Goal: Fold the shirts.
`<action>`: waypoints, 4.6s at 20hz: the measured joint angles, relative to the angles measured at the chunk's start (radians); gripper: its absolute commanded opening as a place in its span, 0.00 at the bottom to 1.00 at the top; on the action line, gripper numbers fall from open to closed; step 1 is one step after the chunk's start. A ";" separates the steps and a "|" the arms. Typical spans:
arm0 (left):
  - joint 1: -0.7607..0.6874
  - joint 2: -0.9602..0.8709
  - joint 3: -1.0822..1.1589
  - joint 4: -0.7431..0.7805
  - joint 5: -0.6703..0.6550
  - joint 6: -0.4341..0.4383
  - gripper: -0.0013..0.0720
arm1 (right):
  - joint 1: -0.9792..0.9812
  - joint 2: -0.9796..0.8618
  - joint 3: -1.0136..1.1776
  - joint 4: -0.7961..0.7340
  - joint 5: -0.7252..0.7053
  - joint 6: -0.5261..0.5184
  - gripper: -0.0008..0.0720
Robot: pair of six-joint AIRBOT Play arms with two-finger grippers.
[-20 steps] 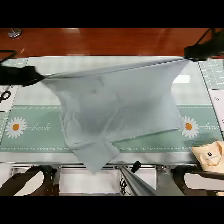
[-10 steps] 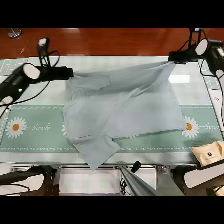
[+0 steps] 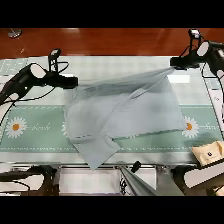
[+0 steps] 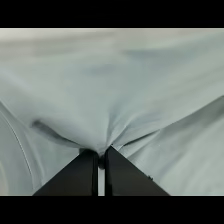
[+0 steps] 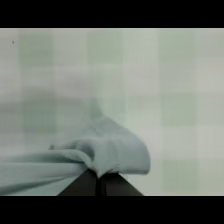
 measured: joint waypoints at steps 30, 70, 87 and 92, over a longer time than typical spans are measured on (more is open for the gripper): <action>0.090 0.529 -0.534 0.085 -0.435 -0.237 0.85 | -0.362 0.265 -0.316 0.189 0.435 -0.198 0.71; -0.162 0.327 -0.829 -0.410 -0.138 -0.098 0.05 | -0.407 0.279 -0.620 0.222 0.414 -0.375 0.84; -0.162 0.326 -0.829 -0.411 -0.138 -0.091 0.05 | -0.451 0.278 -0.814 0.376 0.315 -0.397 0.05; -0.155 0.365 -0.767 -0.335 -0.099 -0.073 0.05 | -0.451 0.325 -0.771 0.485 0.265 -0.426 0.05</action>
